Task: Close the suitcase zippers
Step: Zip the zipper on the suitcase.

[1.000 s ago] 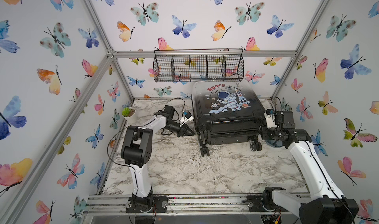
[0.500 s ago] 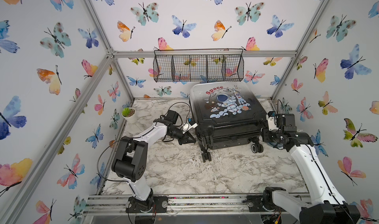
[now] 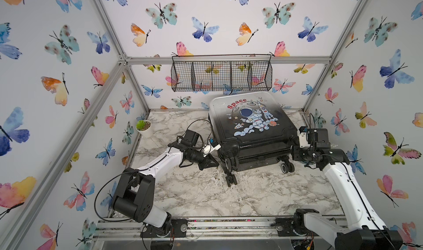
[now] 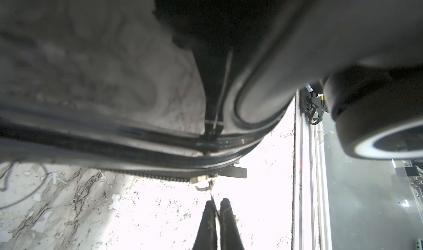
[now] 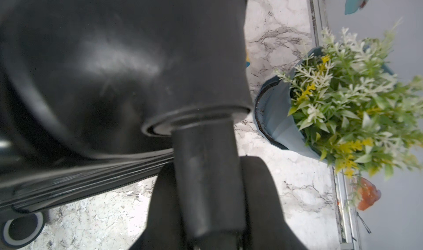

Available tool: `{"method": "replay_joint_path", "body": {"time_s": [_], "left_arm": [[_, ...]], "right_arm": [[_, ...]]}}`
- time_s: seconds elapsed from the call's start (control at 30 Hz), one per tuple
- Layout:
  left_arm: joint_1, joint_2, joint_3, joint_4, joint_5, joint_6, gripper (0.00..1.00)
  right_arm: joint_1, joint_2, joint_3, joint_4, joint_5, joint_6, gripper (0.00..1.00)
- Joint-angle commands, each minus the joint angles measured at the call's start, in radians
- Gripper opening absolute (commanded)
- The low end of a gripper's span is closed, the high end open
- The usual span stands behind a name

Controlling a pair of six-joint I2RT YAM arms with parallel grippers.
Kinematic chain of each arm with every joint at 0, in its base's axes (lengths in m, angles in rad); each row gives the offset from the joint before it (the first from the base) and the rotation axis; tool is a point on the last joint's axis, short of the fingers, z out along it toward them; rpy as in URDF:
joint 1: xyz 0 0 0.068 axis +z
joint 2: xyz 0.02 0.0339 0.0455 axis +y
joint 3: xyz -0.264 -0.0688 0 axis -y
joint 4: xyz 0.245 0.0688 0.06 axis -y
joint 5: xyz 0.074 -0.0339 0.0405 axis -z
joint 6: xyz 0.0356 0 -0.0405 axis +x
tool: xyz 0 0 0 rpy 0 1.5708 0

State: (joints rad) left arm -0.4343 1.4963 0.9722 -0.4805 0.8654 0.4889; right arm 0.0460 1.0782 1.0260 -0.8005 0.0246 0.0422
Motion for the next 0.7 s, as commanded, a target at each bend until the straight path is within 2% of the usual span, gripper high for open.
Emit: {"method": "replay_joint_path", "body": {"time_s": [0.0, 0.2, 0.37, 0.53, 0.6, 0.67], "left_arm": [[-0.100, -0.102, 0.055, 0.015, 0.216, 0.014, 0.00], [-0.066, -0.183, 0.075, -0.068, 0.207, 0.038, 0.00], [-0.064, -0.199, 0.057, -0.037, 0.217, 0.009, 0.00], [-0.066, -0.236, 0.029, 0.092, 0.225, -0.087, 0.00], [-0.065, -0.226, 0.027, 0.070, 0.173, -0.090, 0.00], [-0.052, -0.211, 0.054, -0.031, 0.132, -0.048, 0.00]], "right_arm": [[0.071, 0.010, 0.049, 0.048, -0.223, 0.121, 0.02], [0.071, 0.079, 0.219, -0.006, -0.305, 0.176, 0.02], [0.071, 0.144, 0.380, -0.080, -0.360, 0.180, 0.02], [0.099, 0.151, 0.406, -0.120, -0.368, 0.186, 0.02], [0.100, 0.140, 0.387, -0.115, -0.332, 0.174, 0.02], [0.100, 0.123, 0.368, -0.098, -0.298, 0.167, 0.02]]}}
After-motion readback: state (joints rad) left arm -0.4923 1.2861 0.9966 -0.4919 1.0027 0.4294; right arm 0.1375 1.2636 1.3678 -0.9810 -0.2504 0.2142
